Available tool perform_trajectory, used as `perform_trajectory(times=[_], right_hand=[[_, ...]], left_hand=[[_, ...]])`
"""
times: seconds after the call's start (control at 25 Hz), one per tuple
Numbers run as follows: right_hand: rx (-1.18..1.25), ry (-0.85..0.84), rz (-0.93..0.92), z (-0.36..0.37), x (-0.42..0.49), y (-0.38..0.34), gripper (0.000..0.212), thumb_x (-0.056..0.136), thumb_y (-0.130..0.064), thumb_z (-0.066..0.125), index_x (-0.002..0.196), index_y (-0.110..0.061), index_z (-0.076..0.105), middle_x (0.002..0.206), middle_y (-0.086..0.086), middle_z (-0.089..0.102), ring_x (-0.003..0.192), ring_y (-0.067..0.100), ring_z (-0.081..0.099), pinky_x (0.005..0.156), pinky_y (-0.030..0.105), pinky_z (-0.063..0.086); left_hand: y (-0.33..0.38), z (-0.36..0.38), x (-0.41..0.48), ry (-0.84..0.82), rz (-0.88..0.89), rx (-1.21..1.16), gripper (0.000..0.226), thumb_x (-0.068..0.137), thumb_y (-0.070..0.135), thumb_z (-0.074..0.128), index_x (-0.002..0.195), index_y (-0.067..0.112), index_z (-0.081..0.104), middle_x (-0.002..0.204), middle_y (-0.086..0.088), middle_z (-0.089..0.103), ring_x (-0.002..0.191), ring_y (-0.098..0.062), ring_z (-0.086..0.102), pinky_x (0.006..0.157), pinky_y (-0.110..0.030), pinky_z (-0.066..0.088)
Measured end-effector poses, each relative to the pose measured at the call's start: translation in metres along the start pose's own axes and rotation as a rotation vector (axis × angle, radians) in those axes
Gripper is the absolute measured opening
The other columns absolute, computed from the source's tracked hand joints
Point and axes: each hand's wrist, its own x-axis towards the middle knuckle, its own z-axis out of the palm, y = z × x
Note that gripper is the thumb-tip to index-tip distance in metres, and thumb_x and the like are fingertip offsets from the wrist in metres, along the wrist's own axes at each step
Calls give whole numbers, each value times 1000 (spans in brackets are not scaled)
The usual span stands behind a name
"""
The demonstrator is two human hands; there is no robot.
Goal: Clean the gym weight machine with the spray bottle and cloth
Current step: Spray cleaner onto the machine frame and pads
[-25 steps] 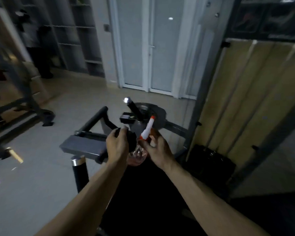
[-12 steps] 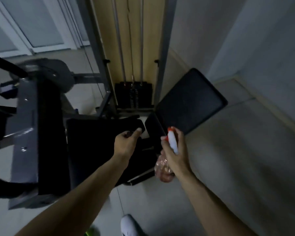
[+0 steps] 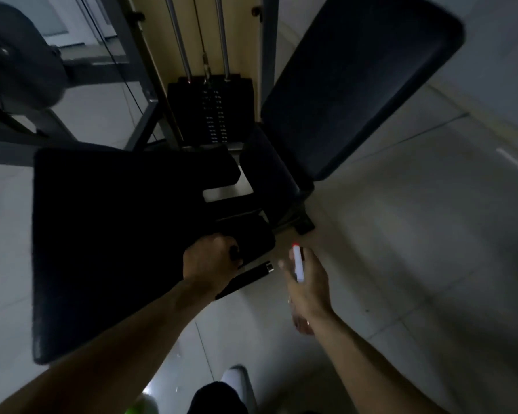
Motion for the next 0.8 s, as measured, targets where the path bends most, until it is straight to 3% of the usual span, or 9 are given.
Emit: perform_trajectory(times=[0.12,0.2,0.32,0.44,0.56,0.64,0.72,0.8], right_hand=[[-124,-2,-122,48,76,73,39,90,-40,74,120,-27,53,113,-4,64,107,15,64,90,42,58],[-148,-76,-177,63,110,99,44,89,-37,77,123,-27,51,115,-2,63,108,17,64,92,44,58],[-169,-35,-223,77,142,123,45,86,-42,82,118,-25,55,108,-6,65,99,12,64,81,31,57],[-133,138,-260,91,162,131,25,95,-49,71,109,-32,58,95,-13,65,85,4,64,62,18,51],[-52,126,-251,97,162,125,21,100,-29,65,121,-25,60,105,-9,67,96,10,66,71,21,54],[8,76,-220,91,135,131,32,99,-16,65,131,-20,61,113,-5,67,100,14,68,77,25,58],[75,73,-218,81,106,136,28,101,-14,61,127,-23,64,112,0,70,90,17,71,75,37,63],[145,69,-241,75,92,144,21,102,-18,59,121,-24,65,110,-1,71,82,19,72,70,38,64]], left_hand=[[-5,89,37,27,179,242,39,81,62,71,107,33,69,106,7,67,102,-18,64,74,-31,54],[-1,128,50,105,255,305,50,78,68,71,112,30,67,111,4,67,105,-21,64,75,-33,57],[-1,163,70,245,346,307,39,86,53,70,117,29,67,122,1,63,111,-25,61,79,-34,54],[5,182,95,345,315,308,26,90,47,69,110,31,68,119,2,63,106,-23,62,74,-31,51],[14,178,98,348,251,246,22,90,48,70,100,30,69,109,2,64,98,-20,62,66,-28,40],[4,165,76,356,284,213,13,91,35,69,103,31,69,114,3,64,101,-21,62,70,-29,47],[-16,154,41,360,301,149,25,88,25,71,113,29,71,120,2,65,106,-22,63,81,-33,55],[-34,152,-4,374,324,116,30,86,22,75,115,24,73,121,0,68,105,-23,66,85,-36,58]])
